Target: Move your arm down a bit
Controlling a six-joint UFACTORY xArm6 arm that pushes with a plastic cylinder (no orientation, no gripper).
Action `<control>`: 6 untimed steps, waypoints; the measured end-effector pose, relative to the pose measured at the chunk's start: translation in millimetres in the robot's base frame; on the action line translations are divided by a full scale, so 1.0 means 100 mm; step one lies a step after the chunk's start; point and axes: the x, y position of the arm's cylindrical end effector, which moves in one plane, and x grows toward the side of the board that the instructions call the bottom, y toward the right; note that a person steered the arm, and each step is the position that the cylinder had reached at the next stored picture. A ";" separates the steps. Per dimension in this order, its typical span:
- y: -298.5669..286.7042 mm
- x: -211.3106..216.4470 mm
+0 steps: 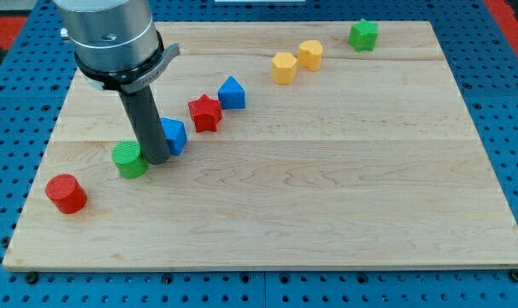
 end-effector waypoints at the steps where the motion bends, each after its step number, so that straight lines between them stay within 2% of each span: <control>1: -0.03 0.05; 4: -0.06 0.53; 6: 0.01 0.64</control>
